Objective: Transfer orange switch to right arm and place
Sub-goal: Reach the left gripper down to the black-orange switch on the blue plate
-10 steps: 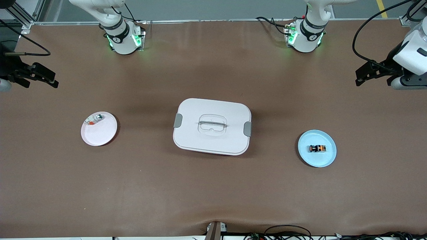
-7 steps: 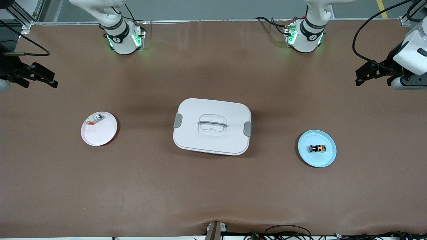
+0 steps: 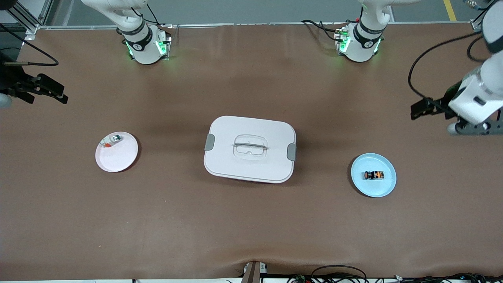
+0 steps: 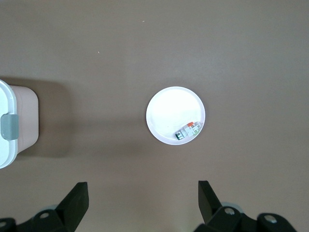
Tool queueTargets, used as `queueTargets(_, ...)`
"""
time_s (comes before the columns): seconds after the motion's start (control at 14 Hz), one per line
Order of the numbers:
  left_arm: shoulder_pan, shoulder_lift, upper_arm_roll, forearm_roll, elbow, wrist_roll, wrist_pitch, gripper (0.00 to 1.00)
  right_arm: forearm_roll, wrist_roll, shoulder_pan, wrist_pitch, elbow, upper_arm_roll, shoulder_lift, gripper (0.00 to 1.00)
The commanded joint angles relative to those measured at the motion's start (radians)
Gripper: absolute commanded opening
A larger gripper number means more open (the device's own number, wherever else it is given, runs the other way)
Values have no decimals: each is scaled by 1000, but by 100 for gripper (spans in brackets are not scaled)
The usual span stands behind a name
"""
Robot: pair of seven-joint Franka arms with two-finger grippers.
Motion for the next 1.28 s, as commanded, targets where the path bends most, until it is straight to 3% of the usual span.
queueTargets(0.0, 11, 72, 0, 39, 2, 19, 83, 100, 15, -10, -11, -5, 0, 1, -17, 100)
queueTargets(0.21, 10, 105, -2, 61, -108, 16, 279, 100, 15, -8, -11, -6, 0, 1, -17, 100)
queueTargets(0.5, 8, 210, -5, 62, -124, 20, 367, 100, 15, -10, -8, -6, 0, 1, -17, 100)
queueTargets(1.0, 11, 315, -5, 59, -267, 22, 689, 100, 15, -11, -5, -6, 0, 1, -17, 100)
queueTargets(1.21, 11, 362, -5, 58, -271, 17, 744, 100, 14, -11, -6, -8, -1, 1, -17, 100)
